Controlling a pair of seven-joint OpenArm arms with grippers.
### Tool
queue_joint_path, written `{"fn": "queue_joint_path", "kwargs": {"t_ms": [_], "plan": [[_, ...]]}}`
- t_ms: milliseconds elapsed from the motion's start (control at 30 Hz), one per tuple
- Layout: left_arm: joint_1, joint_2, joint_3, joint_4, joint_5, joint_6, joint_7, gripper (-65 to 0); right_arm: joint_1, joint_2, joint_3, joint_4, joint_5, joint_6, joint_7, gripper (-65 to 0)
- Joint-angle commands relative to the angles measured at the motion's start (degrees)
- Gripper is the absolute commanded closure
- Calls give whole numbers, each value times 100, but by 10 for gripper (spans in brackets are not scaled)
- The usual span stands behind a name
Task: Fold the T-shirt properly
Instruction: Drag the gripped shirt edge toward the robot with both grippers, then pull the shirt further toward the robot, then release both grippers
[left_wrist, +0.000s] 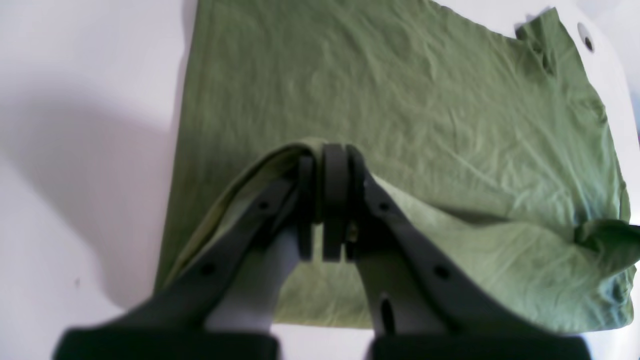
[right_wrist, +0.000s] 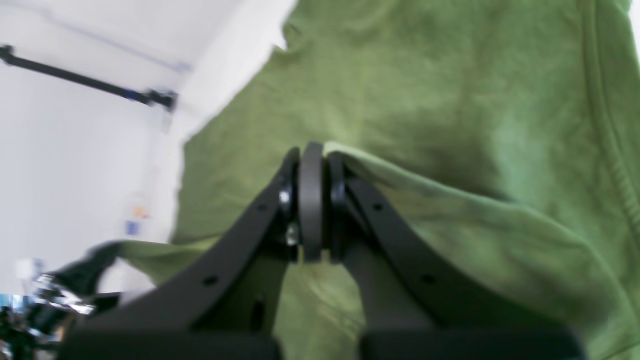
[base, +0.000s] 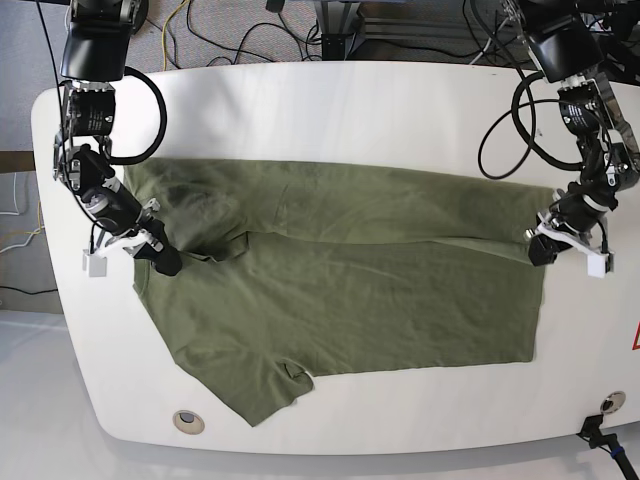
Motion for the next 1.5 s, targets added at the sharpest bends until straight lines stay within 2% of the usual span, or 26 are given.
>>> {"fn": "queue_joint_path", "kwargs": {"t_ms": [0,67,100,133,167,200,233,433,500,600,700,733,867,1033,1200,1267,1333,1467], "plan": [[-225,-83,1,100,190,-32,-149,-102,272,104,34,-132,-251,62,-36,-48],[-401,-83,1,100,551,-32,-149,-322,500,104,34,-430,-629,97,-177,-233],[-462,-83,1,100,770,-32,-149,-408,562,113,34,-518,-752,106,-203,-317],[-515,-83,1,100,999,-32,-149,-446,562,139,34,-510,-858,106,-203,-394],[-585,-83,1,100,1236,-32,-149,-443,553,157,43,-457,-954,106,-203,-448],[-620,-83,1,109,1447,-41,-149,-439,527,218,43,-334,-1060,106,-212,-482],[-638,-83,1,135,1606,-41,-149,-442,483,350,52,-184,-1113,97,-247,-483],[-506,-681,-17,153,1729,-50,-184,-441,-370,860,78,932,-1394,53,-397,-475],[-295,-848,-8,294,1729,-50,-377,-439,-695,939,87,1319,-1816,53,-397,-475],[232,-901,45,663,1764,-50,-984,-439,-1144,922,140,1679,-2721,53,-397,-475],[804,-1165,414,856,1773,-50,-1502,-439,-1434,552,632,1715,-3469,132,-388,-475],[962,-1252,616,839,1773,-50,-1731,-439,-1460,429,781,1697,-3732,264,-388,-475],[1630,-1393,994,847,1773,-50,-2496,-439,-1451,-45,1107,1583,-4691,1135,-388,-475],[1903,-1358,1003,847,1773,-50,-2584,-439,-1276,-502,1362,1152,-5403,1706,-291,-475],[1964,-1358,986,865,1773,-50,-2575,-439,-1293,-546,1370,554,-5429,1794,210,-473],[1964,-1367,977,865,1773,-50,-2575,-439,-1276,-546,1370,370,-5429,1803,254,-440],[1964,-1367,977,856,1773,-50,-2575,-439,-1276,-546,1370,343,-5429,1812,254,-373],[1964,-1376,977,839,1773,-32,-2540,-439,-1276,-555,1370,352,-5420,1812,254,-94]]}}
